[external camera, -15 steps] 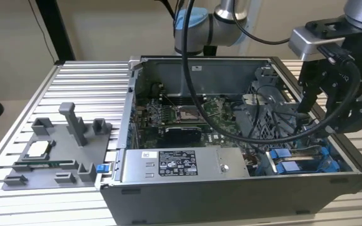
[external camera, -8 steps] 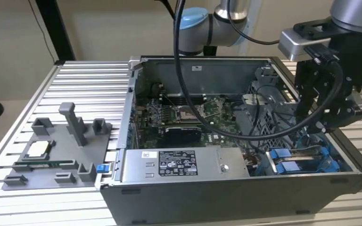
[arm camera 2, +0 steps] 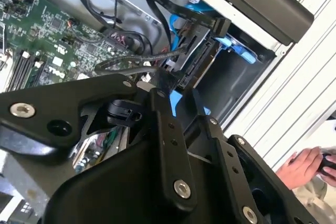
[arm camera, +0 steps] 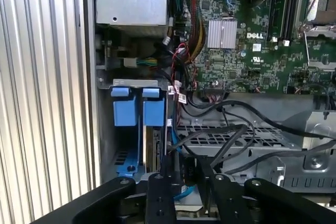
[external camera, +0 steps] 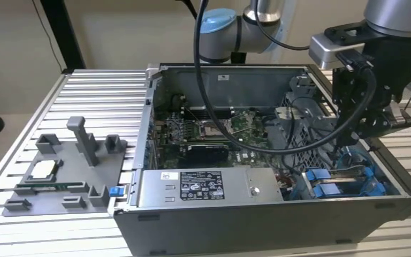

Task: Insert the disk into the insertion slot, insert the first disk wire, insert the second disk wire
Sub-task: 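Insert the first disk wire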

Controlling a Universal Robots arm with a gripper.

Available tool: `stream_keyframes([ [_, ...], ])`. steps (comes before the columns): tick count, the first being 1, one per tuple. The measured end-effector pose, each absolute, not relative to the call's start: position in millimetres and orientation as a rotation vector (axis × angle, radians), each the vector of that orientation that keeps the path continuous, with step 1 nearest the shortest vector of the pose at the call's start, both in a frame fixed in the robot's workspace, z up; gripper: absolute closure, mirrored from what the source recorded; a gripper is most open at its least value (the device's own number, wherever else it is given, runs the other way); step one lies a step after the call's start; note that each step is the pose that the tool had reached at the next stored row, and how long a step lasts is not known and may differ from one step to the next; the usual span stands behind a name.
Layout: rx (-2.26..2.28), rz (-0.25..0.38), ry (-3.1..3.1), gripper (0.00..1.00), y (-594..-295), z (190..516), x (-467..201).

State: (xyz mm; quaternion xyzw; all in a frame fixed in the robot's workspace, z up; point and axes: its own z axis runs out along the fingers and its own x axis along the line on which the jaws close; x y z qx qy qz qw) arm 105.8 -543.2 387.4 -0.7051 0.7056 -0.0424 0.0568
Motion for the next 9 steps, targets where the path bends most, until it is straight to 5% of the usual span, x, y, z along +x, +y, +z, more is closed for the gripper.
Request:
stream_keyframes([
  [9,-2.134,-0.152,2.134,1.00,-540.6,386.0,105.2],
])
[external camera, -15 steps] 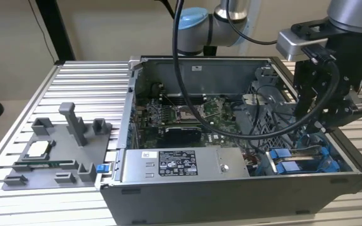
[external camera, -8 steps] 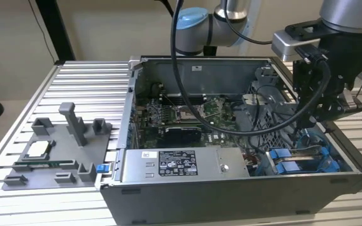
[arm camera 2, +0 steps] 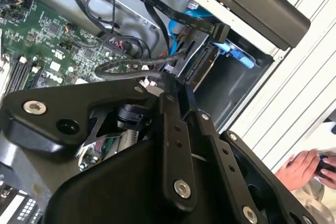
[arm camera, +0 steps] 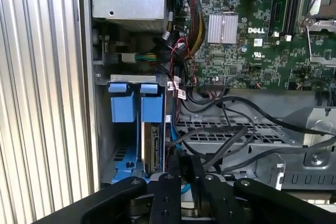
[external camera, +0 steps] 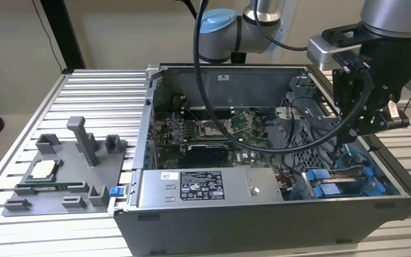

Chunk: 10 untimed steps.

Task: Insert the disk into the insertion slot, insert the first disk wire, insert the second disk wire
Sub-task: 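Insert the first disk wire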

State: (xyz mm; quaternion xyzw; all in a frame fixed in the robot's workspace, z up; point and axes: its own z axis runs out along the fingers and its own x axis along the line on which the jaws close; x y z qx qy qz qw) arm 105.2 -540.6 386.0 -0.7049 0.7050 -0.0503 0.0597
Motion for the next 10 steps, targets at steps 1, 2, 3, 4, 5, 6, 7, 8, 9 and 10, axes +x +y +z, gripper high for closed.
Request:
stream_keyframes([
  [1,-2.135,-0.154,2.135,1.00,-540.6,385.9,105.2],
  [2,-2.136,-0.155,2.135,1.00,-540.6,386.0,105.2],
  [3,-2.136,-0.155,2.136,1.00,-540.6,386.0,105.1],
  [4,-2.136,-0.156,2.136,1.00,-540.6,386.0,105.1],
  [5,-2.136,-0.156,2.136,1.00,-540.6,385.8,105.1],
  [6,-2.136,-0.156,2.136,1.00,-540.9,385.3,105.1],
  [7,-2.136,-0.156,2.136,1.00,-542.1,384.6,105.6],
  [8,-2.135,-0.156,2.136,1.00,-543.3,383.6,106.3],
  [9,-2.135,-0.155,2.136,1.00,-544.6,382.7,107.3],
  [10,-2.134,-0.154,2.136,1.00,-545.8,381.8,108.4],
])
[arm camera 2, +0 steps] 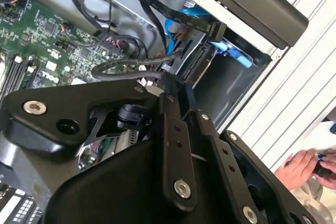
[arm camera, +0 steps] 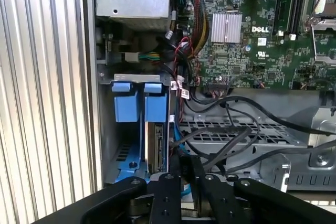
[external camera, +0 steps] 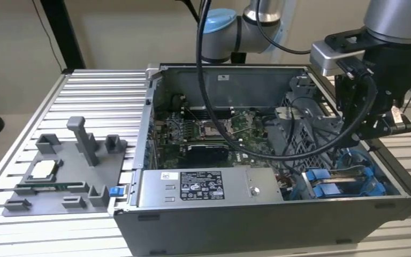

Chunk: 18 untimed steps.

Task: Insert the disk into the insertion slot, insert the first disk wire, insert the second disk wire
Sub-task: 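Insert the first disk wire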

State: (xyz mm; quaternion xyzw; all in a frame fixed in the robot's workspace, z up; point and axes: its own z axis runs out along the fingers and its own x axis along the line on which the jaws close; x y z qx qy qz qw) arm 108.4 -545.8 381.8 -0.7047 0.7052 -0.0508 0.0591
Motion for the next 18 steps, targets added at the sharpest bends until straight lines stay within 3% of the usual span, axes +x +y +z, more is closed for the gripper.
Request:
stream_keyframes([
  [18,-2.134,-0.147,2.137,1.00,-555,376,131],
])
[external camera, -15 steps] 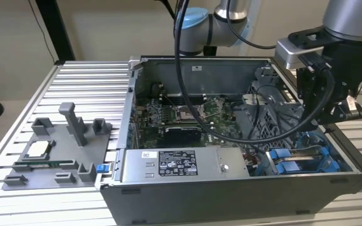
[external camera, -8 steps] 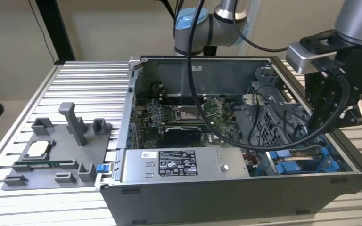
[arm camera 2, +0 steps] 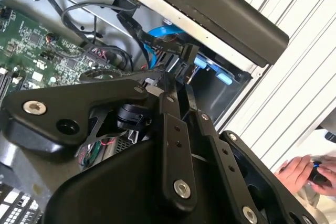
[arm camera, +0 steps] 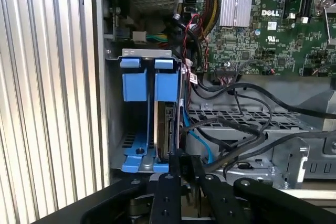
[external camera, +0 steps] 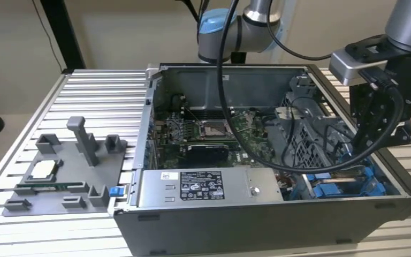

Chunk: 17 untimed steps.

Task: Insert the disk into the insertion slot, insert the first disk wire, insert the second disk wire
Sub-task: 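Insert the first disk wire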

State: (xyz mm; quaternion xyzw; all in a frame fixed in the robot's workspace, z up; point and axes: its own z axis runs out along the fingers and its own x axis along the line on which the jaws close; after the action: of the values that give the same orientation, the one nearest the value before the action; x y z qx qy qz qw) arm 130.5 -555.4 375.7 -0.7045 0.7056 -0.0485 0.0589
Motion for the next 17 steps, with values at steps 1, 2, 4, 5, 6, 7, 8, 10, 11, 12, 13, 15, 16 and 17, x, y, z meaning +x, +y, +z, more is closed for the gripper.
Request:
stream_keyframes([
  [1,-2.134,-0.147,2.137,1.00,-555.4,375.7,130.5],
  [2,-2.134,-0.147,2.137,1.00,-555.4,375.7,130.6],
  [4,-2.134,-0.147,2.137,1.00,-555.4,375.7,130.6],
  [5,-2.134,-0.147,2.137,1.00,-555.4,375.7,130.6],
  [6,-2.134,-0.147,2.137,1.00,-555.4,375.7,130.6],
  [7,-2.134,-0.147,2.137,1.00,-555.4,375.7,130.6],
  [8,-2.134,-0.147,2.137,1.00,-555.5,375.7,130.6],
  [10,-2.134,-0.147,2.137,1.00,-555.4,375.7,130.6],
  [11,-2.134,-0.146,2.138,1.00,-555.4,375.6,130.7],
  [12,-2.136,-0.142,2.140,1.00,-555.4,375.6,131.1],
  [13,-2.139,-0.136,2.143,1.00,-555.5,375.4,131.7],
  [15,-2.148,-0.119,2.152,1.00,-555.4,374.9,133.5],
  [16,-2.153,-0.109,2.157,1.00,-555.4,374.3,134.6],
  [17,-2.158,-0.099,2.162,1.00,-555.5,374.0,136.1],
])
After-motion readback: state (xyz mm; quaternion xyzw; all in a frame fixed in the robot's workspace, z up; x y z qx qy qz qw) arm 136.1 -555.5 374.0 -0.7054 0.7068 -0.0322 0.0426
